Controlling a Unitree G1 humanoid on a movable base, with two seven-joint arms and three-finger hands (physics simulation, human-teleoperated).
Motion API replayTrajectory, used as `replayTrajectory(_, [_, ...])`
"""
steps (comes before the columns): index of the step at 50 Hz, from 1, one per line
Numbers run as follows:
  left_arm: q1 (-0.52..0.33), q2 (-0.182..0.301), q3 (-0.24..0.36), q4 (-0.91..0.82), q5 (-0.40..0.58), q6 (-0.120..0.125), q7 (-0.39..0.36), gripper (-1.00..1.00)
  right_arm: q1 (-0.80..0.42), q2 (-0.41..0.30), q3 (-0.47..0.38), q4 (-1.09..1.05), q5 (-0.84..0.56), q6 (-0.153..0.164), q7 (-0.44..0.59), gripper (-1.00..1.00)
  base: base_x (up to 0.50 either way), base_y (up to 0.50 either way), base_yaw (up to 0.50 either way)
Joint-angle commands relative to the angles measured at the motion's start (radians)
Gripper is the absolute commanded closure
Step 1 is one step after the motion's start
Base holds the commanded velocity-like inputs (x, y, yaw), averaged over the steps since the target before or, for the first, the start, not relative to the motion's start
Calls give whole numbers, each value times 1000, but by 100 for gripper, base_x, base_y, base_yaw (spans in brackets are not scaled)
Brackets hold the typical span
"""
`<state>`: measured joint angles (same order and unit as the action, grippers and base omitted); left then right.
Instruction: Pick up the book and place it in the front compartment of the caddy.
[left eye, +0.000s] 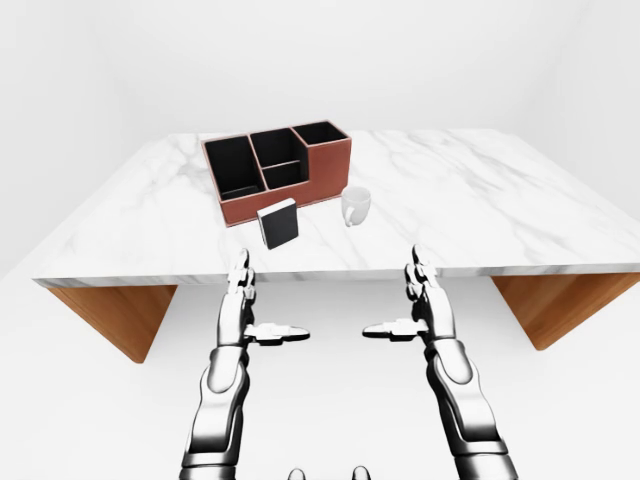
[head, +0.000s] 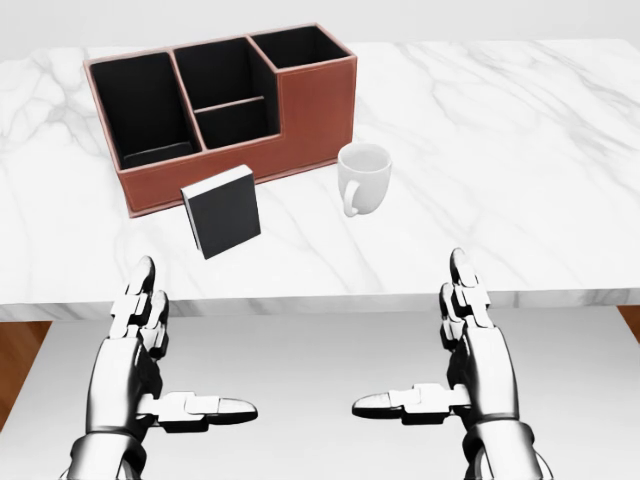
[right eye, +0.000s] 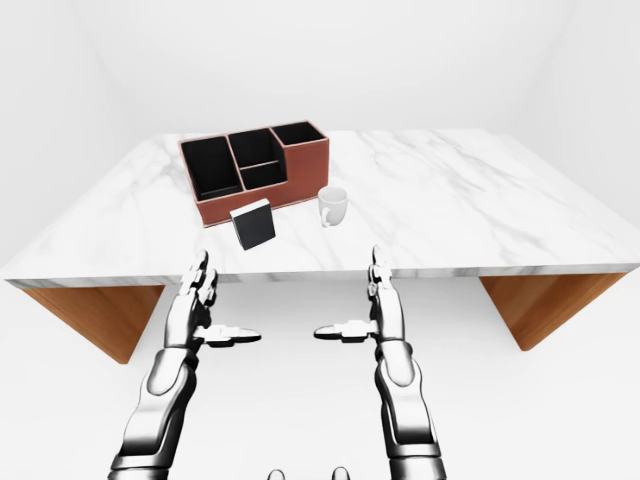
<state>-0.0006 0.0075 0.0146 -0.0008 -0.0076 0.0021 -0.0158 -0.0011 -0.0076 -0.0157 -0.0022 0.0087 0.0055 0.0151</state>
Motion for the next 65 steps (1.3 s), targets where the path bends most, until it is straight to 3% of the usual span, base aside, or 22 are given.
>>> replayTrajectory(1, [2, 12, 22, -17, -10, 14, -24, -100, -1, -13, -25, -20, 13, 24, 23, -100, 0, 0, 0])
replayTrajectory(9, [2, 13, 26, -43, -17, 38, -27, -100, 12, -12, -21, -86, 10, 69, 24, -100, 0, 0, 0])
replayTrajectory(15, [14, 15, 26, -105, -17, 84, -31, -100, 15, -12, -23, -132, 9, 82, 24, -100, 0, 0, 0])
replayTrajectory(21, [32, 18, 29, -227, -27, 85, -46, -100, 14, -20, -34, -230, 7, 82, 23, -100, 0, 0, 0])
replayTrajectory(44, [8, 32, 83, -358, -47, 85, -62, -100, 30, -18, -37, -410, -10, 82, 47, -100, 0, 0, 0])
replayTrajectory(65, [13, 31, 84, -378, -52, 85, -68, -100, 33, -14, -37, -420, -23, 82, 47, -100, 0, 50, 0])
